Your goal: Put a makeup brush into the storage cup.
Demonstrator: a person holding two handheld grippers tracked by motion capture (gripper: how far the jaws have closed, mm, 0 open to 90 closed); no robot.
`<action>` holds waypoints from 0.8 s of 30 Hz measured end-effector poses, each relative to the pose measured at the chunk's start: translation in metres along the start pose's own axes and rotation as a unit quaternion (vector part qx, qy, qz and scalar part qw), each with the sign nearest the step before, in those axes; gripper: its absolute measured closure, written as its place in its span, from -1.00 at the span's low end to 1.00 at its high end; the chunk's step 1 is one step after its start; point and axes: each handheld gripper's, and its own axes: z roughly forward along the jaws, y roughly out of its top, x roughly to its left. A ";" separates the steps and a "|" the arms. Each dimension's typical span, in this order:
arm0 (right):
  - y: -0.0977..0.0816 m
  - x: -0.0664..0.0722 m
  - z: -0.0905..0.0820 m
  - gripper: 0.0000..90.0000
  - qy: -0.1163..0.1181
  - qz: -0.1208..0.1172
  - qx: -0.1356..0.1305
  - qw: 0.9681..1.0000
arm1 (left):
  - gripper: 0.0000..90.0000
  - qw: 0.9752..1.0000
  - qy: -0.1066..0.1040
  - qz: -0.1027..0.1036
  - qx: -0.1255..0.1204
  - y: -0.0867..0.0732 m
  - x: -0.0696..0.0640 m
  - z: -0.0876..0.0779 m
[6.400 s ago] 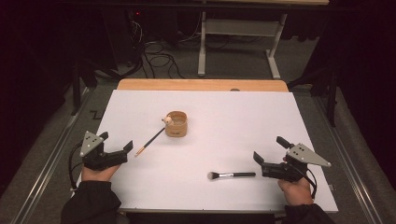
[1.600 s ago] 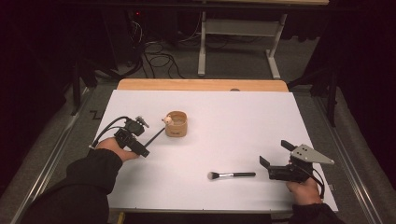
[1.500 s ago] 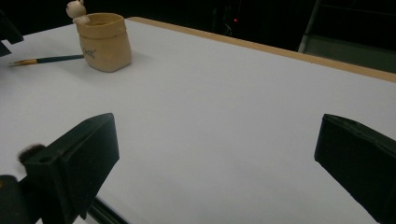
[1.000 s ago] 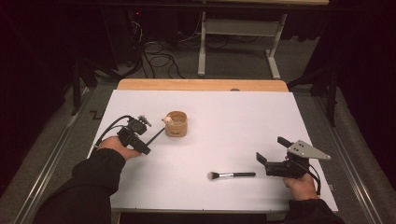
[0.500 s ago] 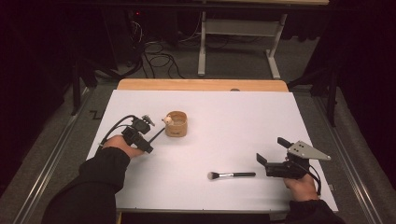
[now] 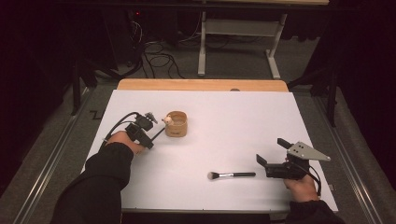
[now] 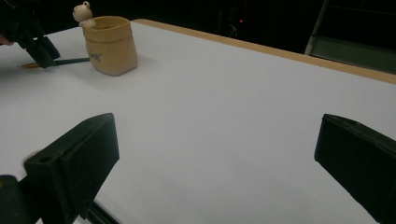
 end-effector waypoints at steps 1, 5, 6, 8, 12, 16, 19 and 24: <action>0.000 0.000 0.000 -0.99 0.000 0.000 0.000 1.000 | 0.42 1.000 -0.005 0.002 0.004 0.000 0.001 0.001; -0.001 -0.001 0.000 -0.99 0.000 0.002 0.001 1.000 | 0.52 1.000 -0.015 0.003 0.008 -0.001 0.002 0.003; -0.001 -0.001 0.000 -0.99 0.000 0.001 0.000 1.000 | 0.54 1.000 -0.016 0.005 0.010 -0.001 0.002 0.004; -0.001 0.000 0.000 -0.99 0.000 0.001 0.001 1.000 | 0.58 1.000 -0.017 0.002 0.011 -0.001 0.003 0.004; -0.001 0.000 0.000 -0.99 0.001 -0.001 0.001 1.000 | 0.67 1.000 -0.020 -0.005 0.009 -0.001 0.007 0.004; -0.001 0.000 0.000 -0.99 0.002 0.000 0.001 1.000 | 0.81 1.000 -0.021 -0.019 0.008 -0.001 0.010 0.004; -0.001 0.000 -0.001 -0.98 0.002 -0.001 0.001 1.000 | 0.83 0.999 -0.024 -0.026 0.009 -0.001 0.011 0.004; -0.001 0.000 -0.001 -0.98 0.003 -0.002 0.001 1.000 | 0.84 0.999 -0.022 -0.031 0.008 -0.001 0.011 0.004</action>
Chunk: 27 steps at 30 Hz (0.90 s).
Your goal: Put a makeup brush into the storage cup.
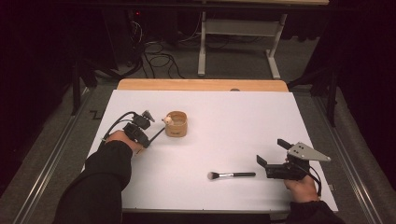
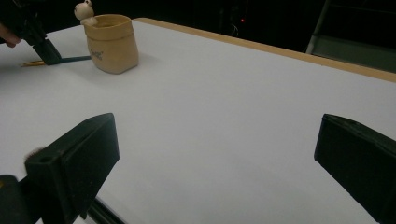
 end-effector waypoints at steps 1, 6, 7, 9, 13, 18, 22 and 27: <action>0.000 0.000 0.000 -0.98 0.000 0.000 0.000 1.000 | 0.84 1.000 0.001 -0.001 0.000 0.000 0.000 0.000; 0.000 0.001 0.000 -0.98 0.000 -0.001 0.000 1.000 | 0.84 1.000 0.000 -0.006 -0.005 -0.001 0.000 0.000; 0.000 0.001 0.000 -0.98 0.000 -0.001 0.000 1.000 | 0.85 1.000 0.000 -0.005 -0.008 -0.002 0.000 0.000; 0.000 0.000 0.000 -0.98 0.000 0.000 0.001 1.000 | 0.85 1.000 -0.001 -0.006 -0.008 -0.002 0.001 0.000; 0.000 0.000 0.001 -0.98 0.000 -0.001 0.001 1.000 | 0.85 1.000 0.003 -0.006 -0.009 -0.002 0.000 0.000; 0.000 0.000 0.000 -0.98 0.000 0.000 0.001 1.000 | 0.85 1.000 0.003 -0.006 -0.012 -0.003 -0.002 -0.001; 0.000 0.000 0.001 -0.98 0.001 0.000 0.001 1.000 | 0.85 1.000 0.006 -0.005 -0.020 -0.004 -0.001 -0.005; 0.000 0.000 0.001 -0.98 0.000 0.000 0.001 1.000 | 0.85 0.999 0.007 -0.010 -0.034 -0.007 0.000 -0.011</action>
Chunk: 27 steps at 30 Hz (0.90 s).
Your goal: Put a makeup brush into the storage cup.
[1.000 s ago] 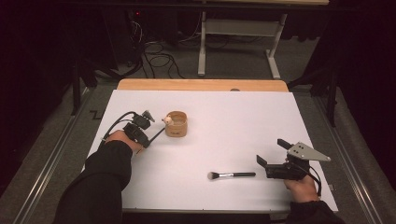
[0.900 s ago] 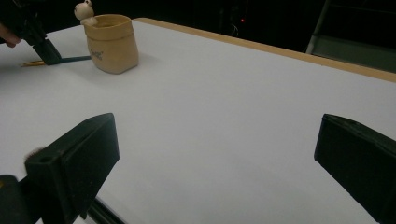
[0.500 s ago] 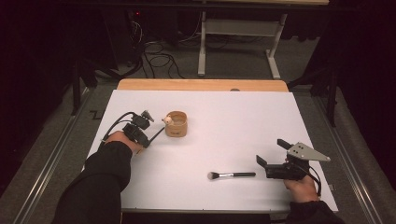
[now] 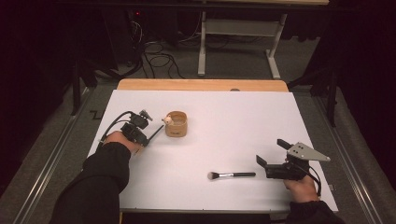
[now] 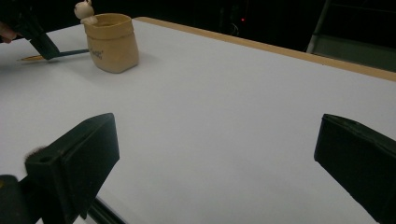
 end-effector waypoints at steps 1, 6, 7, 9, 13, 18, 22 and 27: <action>0.000 0.000 0.000 -0.98 0.000 0.000 0.000 1.000 | 0.85 1.000 0.000 0.002 0.000 -0.001 0.000 -0.002; 0.000 0.000 0.000 -0.98 0.000 -0.001 0.001 1.000 | 0.85 1.000 0.001 -0.002 -0.010 -0.005 0.003 -0.012; 0.000 0.000 0.000 -0.98 0.000 -0.001 0.001 1.000 | 0.85 1.000 -0.001 -0.005 -0.013 -0.006 0.003 -0.015; 0.000 0.000 0.000 -0.98 0.000 -0.001 0.001 1.000 | 0.85 1.000 -0.002 -0.004 -0.016 -0.008 0.004 -0.019; 0.000 0.001 0.001 -0.98 0.000 0.000 0.001 1.000 | 0.85 1.000 0.000 -0.009 -0.026 -0.013 0.006 -0.028; 0.000 0.001 0.001 -0.98 0.000 -0.002 0.002 1.000 | 0.85 0.999 -0.001 -0.007 -0.033 -0.019 0.007 -0.039; 0.000 0.002 0.001 -0.98 -0.001 -0.002 0.003 1.000 | 0.85 0.999 0.002 0.000 -0.033 -0.023 0.007 -0.048; 0.000 0.002 0.001 -0.98 0.000 -0.001 0.003 1.000 | 0.85 0.999 0.003 0.012 -0.031 -0.026 0.005 -0.059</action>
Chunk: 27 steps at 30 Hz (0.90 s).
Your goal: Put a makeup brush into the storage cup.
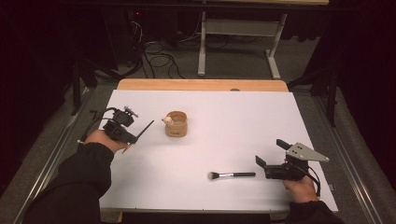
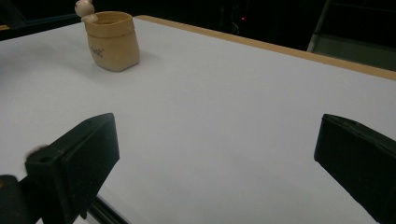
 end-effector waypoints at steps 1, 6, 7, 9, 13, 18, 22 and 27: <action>0.000 0.000 0.000 -0.98 0.000 0.000 0.000 1.000 | 0.85 1.000 0.001 0.001 -0.001 0.000 -0.001 -0.002; 0.000 0.000 0.000 -0.98 0.000 -0.001 0.000 1.000 | 0.85 1.000 0.008 0.009 -0.001 0.000 -0.004 -0.015; 0.000 0.000 0.000 -0.98 0.000 -0.001 0.000 1.000 | 0.85 1.000 0.008 0.010 -0.001 0.000 -0.005 -0.018; 0.000 0.000 0.000 -0.98 0.000 -0.001 0.001 1.000 | 0.85 1.000 0.010 0.013 -0.006 0.000 -0.006 -0.025; 0.000 0.001 0.000 -0.98 0.000 -0.002 0.001 1.000 | 0.85 1.000 0.013 0.016 -0.012 0.000 -0.008 -0.036; 0.000 0.001 0.000 -0.98 0.000 -0.002 0.001 1.000 | 0.85 1.000 0.011 0.025 -0.012 0.000 -0.014 -0.040; 0.000 0.000 0.000 -0.98 0.000 -0.001 0.001 1.000 | 0.85 0.999 0.002 0.042 -0.015 0.003 -0.025 -0.039; 0.000 0.000 0.000 -0.98 -0.001 0.000 0.001 1.000 | 0.85 0.998 -0.009 0.069 -0.011 0.009 -0.042 -0.036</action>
